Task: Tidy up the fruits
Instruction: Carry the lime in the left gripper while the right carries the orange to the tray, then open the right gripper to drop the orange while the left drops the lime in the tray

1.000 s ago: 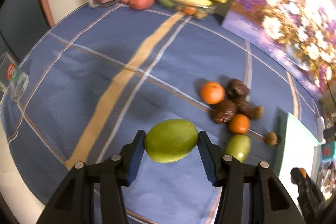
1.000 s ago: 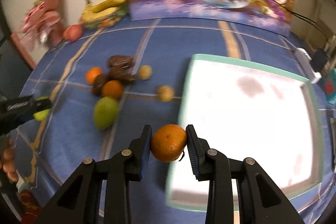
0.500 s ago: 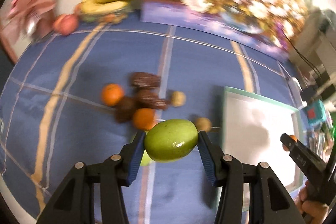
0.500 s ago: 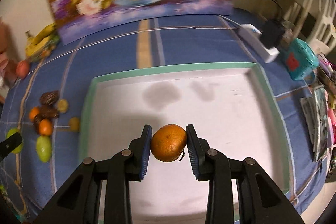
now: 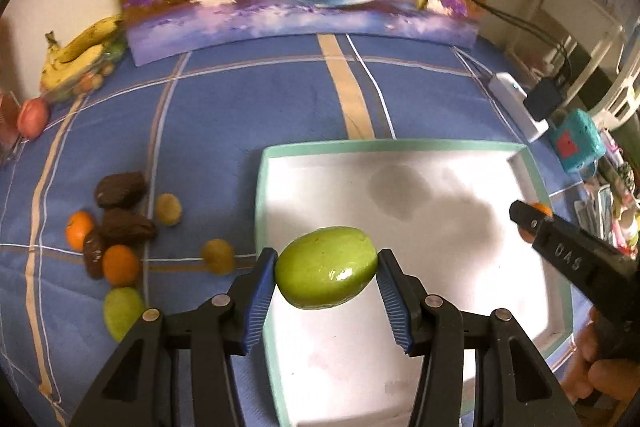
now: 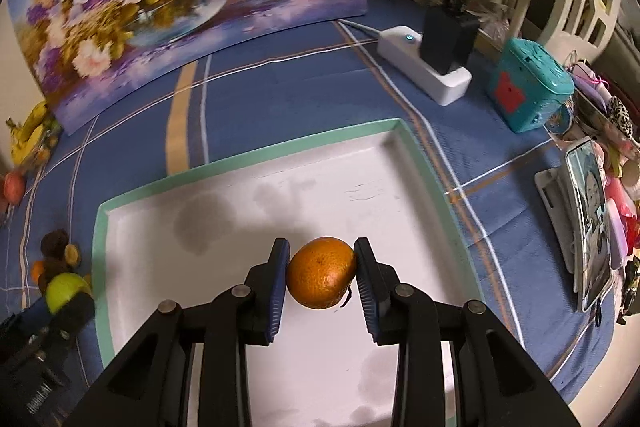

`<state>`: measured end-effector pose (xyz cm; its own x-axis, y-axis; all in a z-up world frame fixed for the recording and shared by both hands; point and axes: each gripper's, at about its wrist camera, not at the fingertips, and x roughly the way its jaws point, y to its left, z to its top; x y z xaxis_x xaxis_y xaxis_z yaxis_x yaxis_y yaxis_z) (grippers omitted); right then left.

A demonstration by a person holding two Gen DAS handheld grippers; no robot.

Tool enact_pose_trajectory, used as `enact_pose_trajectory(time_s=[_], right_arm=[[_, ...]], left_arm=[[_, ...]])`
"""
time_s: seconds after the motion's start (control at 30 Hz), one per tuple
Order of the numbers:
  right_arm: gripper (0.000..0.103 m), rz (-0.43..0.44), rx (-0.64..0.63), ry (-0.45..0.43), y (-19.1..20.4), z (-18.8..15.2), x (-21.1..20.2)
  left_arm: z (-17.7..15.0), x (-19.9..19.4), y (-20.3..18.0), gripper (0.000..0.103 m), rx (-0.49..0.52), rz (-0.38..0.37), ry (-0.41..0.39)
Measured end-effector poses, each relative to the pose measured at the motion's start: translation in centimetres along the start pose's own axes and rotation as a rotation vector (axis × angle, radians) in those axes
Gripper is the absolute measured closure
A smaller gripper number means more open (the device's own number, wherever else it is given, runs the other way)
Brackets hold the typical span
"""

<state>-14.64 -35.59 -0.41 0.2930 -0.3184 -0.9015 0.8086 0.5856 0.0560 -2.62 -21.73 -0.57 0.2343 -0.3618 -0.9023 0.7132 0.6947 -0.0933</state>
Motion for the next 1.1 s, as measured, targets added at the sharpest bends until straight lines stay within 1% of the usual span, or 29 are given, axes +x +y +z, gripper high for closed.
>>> enact_pose_trajectory(time_s=[0.17,0.33,0.43,0.53,0.83,0.97,1.1], right_arm=[[0.069,0.002,0.016,0.008,-1.0,0.2,0.6],[0.069,0.002,0.034,0.048,-1.5,-0.3,2.0],[0.069,0.0,0.036,0.077,-1.6,-0.7,3.0],[0.069,-0.003,0.03,0.076,-1.6,-0.9,3.2],[0.068,-0.019,0.026,0.075,-1.2,-0.9,3.0],[0.061,-0.026,0.023,0.063,-1.2,-0.6,1.9],[0.061,-0.024,0.009,0.029,-0.7,-0.4,0.0]], left_arm=[[-0.3,1.8,-0.8,0.05,0.011,0.011,0.037],[-1.0,3.4,-1.2,0.05,0.019,0.013,0.08],[-1.0,3.6,-1.3,0.049,0.028,0.019,0.078],[-1.0,3.6,-1.3,0.049,0.028,0.021,0.079],[-0.4,2.4,-1.1,0.049,0.019,0.008,0.086],[0.0,1.1,-1.0,0.049,0.015,-0.006,0.072],[0.6,-0.6,-0.3,0.049,0.004,-0.018,0.042]])
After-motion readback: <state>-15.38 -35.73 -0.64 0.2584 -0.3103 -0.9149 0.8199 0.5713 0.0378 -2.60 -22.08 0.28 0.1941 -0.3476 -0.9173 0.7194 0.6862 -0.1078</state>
